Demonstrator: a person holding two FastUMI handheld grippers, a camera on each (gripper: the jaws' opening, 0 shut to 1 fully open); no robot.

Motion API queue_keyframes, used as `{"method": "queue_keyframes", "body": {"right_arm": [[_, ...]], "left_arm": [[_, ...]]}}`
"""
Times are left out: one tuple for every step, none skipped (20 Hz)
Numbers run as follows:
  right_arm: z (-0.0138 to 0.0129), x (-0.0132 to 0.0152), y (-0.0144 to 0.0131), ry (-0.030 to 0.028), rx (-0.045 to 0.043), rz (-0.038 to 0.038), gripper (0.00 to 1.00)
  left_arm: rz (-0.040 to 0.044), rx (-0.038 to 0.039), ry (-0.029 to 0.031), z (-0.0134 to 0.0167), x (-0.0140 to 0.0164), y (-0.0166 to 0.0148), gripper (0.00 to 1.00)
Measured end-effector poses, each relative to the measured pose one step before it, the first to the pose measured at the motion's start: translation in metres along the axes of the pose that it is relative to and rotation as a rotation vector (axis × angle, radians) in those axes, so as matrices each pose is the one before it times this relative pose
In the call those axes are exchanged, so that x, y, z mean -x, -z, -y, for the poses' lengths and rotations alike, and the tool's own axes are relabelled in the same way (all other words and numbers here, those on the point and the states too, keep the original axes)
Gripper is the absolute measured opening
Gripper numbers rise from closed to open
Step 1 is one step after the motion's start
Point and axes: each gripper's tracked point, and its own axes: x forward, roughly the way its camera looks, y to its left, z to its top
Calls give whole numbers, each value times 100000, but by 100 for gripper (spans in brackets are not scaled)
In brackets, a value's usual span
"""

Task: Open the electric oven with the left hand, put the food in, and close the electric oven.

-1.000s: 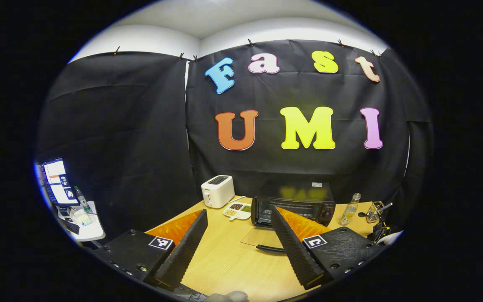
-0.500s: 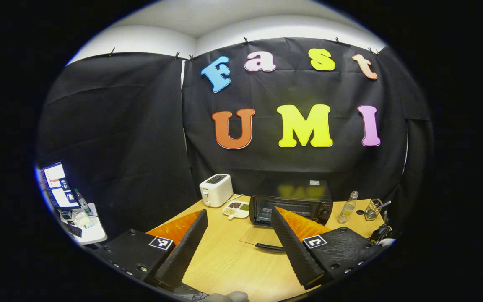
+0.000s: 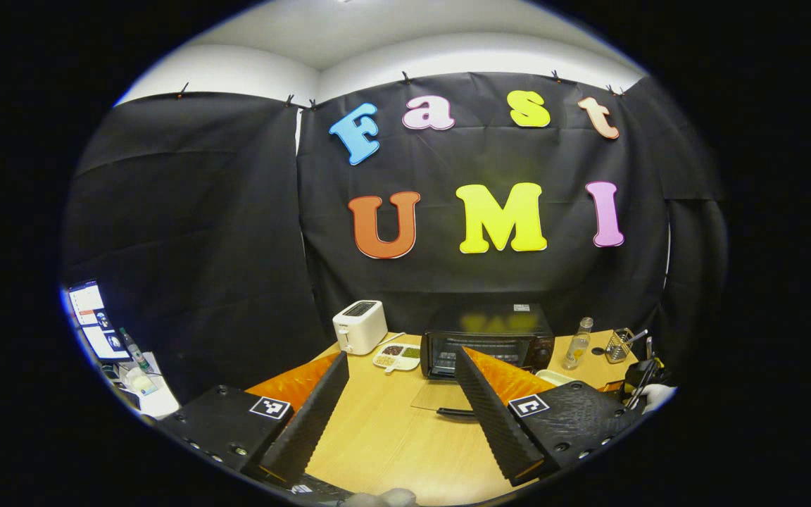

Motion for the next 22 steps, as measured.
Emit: {"method": "queue_keyframes", "body": {"right_arm": [[-597,-24,1124,-20,-677,2061,0],[-263,20,1316,993,-1235,1971,0],[-220,45,1232,781,-2848,3360,0],[-151,-141,1370,1067,-2969,2505,4],[-145,-116,1531,224,-2959,1822,0],[-130,-316,1616,494,-3114,896,4],[-61,-390,1581,786,-3758,1078,4],[-222,-457,1453,224,-3104,655,0],[-315,-506,1816,314,-1766,-351,4],[-639,-590,1548,-684,370,-1002,4],[-642,-554,1514,-97,1414,-1077,4],[-584,-898,991,216,894,-1004,3],[-520,-946,700,674,584,-1015,0],[-639,-1030,463,200,400,-892,0],[-675,-1019,243,403,737,-799,4],[-546,-1004,-53,534,728,-1113,3],[-644,-1093,-192,773,33,-474,4],[-707,-1059,-636,275,143,29,4],[-629,-836,-676,189,219,26,4],[-618,-804,-763,140,304,-93,4],[-674,-696,-771,392,440,-545,4],[-663,-779,-1050,-70,106,404,4]], "left_arm": [[706,-701,877,-1012,727,287,97],[58,-958,1271,-1061,692,258,97],[-354,-1202,1029,-1047,769,566,97],[434,-1238,814,-1250,758,118,97],[1320,-712,1009,-1137,809,-59,97],[650,-396,1155,-916,622,45,96],[282,-186,837,-763,443,218,96],[-5,-164,643,-750,389,292,97],[-245,-132,43,-765,281,234,97],[213,175,-7,-728,283,88,96],[48,465,-310,-663,135,46,96],[2,410,-396,-498,-104,103,96],[-469,186,-759,-625,-127,91,96],[-670,184,-1319,-508,-460,198,96],[-206,186,-1390,-441,-463,-64,96],[-99,178,-1799,-456,-553,-54,96],[-564,95,-1354,-199,-584,-32,96],[-334,-3,-1384,-143,-576,-28,96],[-391,-274,-1043,-128,-566,-32,96],[-407,-369,-1256,22,-717,53,96],[-543,-78,-1122,119,-829,65,96],[-666,310,-928,174,-812,135,96]]}}
